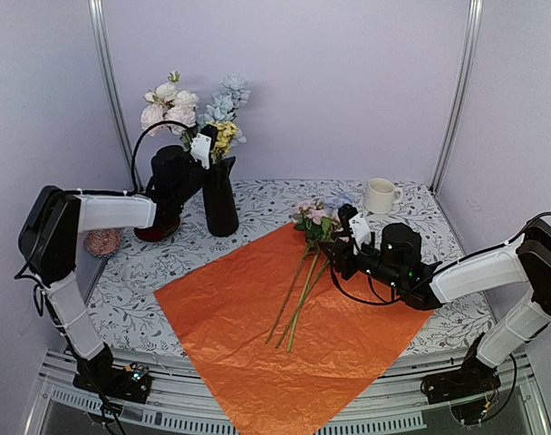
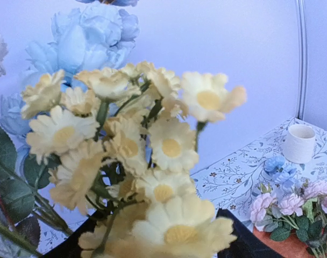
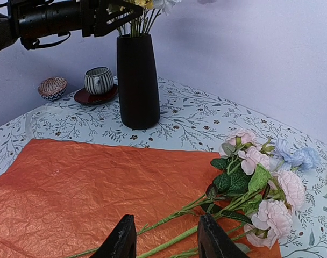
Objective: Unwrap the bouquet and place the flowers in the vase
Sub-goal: Place the fake flower in the vase, then pick up the fake flower from the flattened wrapping paper.
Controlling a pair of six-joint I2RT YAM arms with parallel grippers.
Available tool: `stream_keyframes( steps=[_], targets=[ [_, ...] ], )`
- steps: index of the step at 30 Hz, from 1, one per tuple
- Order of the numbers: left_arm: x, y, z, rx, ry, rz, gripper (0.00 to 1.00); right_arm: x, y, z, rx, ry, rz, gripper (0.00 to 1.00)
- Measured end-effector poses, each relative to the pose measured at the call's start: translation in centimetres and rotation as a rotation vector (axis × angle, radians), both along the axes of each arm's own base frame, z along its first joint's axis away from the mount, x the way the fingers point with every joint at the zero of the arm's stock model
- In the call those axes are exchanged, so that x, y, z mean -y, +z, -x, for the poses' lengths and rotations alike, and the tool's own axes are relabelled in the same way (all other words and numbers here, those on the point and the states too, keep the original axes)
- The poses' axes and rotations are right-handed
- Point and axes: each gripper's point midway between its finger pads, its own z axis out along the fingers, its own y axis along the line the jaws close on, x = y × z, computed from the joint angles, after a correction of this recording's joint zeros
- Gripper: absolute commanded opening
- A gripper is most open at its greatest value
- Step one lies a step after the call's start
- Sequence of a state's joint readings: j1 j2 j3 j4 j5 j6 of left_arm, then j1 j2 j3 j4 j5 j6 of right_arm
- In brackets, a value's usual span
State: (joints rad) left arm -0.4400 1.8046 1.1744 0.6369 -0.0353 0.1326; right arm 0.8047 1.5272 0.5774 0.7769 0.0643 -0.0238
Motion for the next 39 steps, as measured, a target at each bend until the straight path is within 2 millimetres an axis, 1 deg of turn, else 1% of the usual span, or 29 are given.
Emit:
stream_keyframes(
  steps=[5,9,13,20,27,30,36,39],
  targets=[
    [-0.7,-0.2,2.3,-0.036,-0.018,0.024,0.83,-0.1,0.1,-0.1,0.002,0.001,-0.002,0.42],
    [-1.5,1.0,4.2,-0.039,-0.024,0.07,0.91,-0.2,0.1,0.0,-0.001,0.008,-0.001,0.42],
    [-2.2,1.9,5.7,-0.04,-0.026,0.113,0.92,-0.3,-0.1,0.1,-0.006,0.015,0.003,0.42],
    [-3.4,1.4,8.7,-0.107,-0.029,0.186,0.92,-0.3,-0.2,0.1,-0.008,0.018,0.004,0.42],
    [-4.2,2.6,12.1,-0.154,-0.06,0.285,0.92,-0.3,-0.3,0.2,-0.012,0.018,0.006,0.42],
    [-4.7,2.1,13.5,-0.187,-0.066,0.307,0.92,-0.3,-0.3,0.2,-0.013,0.018,0.007,0.43],
    [-5.3,-0.2,16.3,-0.28,-0.087,0.321,0.92,-0.3,-0.3,0.1,-0.015,0.016,0.005,0.43],
    [-5.5,-1.0,17.4,-0.322,-0.098,0.33,0.92,-0.2,-0.3,0.0,-0.015,0.006,0.005,0.41]
  ],
)
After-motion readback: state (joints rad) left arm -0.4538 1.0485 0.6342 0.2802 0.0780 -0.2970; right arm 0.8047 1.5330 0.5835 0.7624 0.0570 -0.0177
